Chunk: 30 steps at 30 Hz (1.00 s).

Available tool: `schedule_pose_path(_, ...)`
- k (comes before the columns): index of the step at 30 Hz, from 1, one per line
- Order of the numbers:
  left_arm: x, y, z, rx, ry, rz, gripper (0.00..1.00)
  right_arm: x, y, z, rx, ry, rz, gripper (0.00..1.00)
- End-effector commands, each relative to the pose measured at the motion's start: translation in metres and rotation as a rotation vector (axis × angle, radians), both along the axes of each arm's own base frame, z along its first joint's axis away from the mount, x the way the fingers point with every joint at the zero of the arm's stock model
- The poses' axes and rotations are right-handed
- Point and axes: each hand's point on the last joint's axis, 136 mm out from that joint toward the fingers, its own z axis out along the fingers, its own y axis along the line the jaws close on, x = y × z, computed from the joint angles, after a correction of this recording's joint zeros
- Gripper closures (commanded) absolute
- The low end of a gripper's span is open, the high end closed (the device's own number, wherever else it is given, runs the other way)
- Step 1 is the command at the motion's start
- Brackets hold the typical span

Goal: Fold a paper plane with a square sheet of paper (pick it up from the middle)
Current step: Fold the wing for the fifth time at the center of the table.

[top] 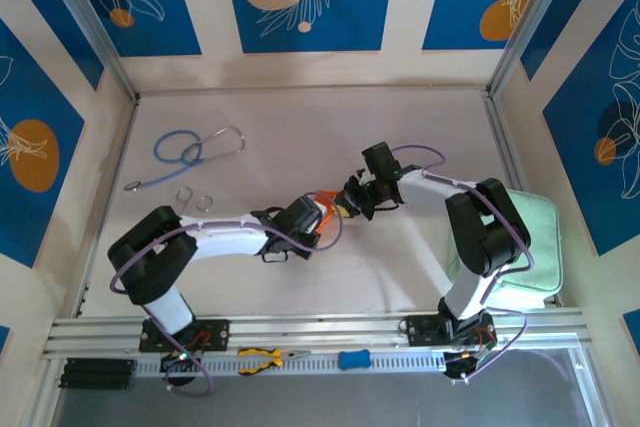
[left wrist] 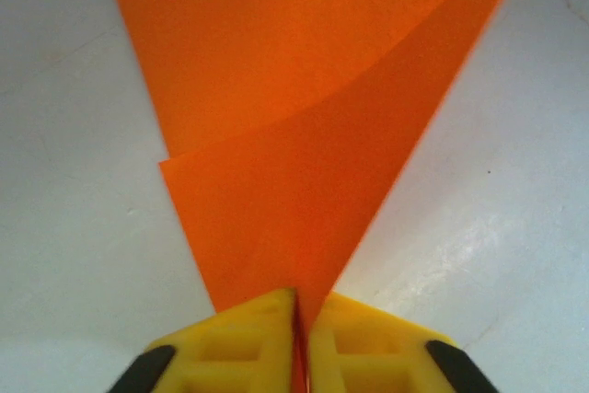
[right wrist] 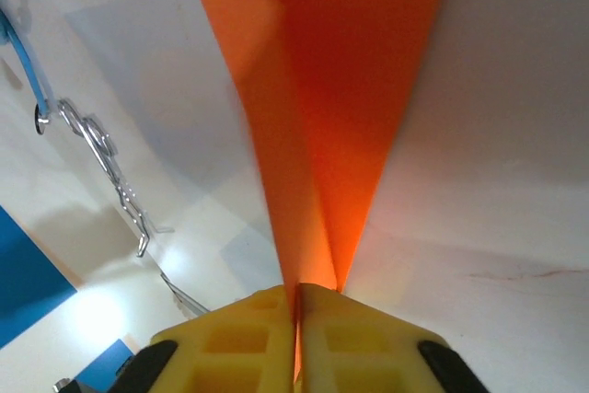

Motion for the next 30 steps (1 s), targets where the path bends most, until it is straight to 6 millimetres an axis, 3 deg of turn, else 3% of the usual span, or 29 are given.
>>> schedule_pose_path(1, 0.000, 0.000, 0.003, 0.045, -0.029, -0.036, 0.84, -0.006, -0.003, 0.005, 0.033, 0.008, 0.005, 0.92)
schedule_pose_path(19, 0.002, -0.004, 0.007, 0.145, -0.160, -0.117, 0.80, -0.001, -0.005, 0.008, 0.078, -0.004, 0.002, 0.99)
schedule_pose_path(30, 0.005, -0.004, 0.013, 0.182, -0.217, -0.138, 0.93, 0.000, -0.007, 0.006, 0.073, -0.001, 0.003, 0.99)
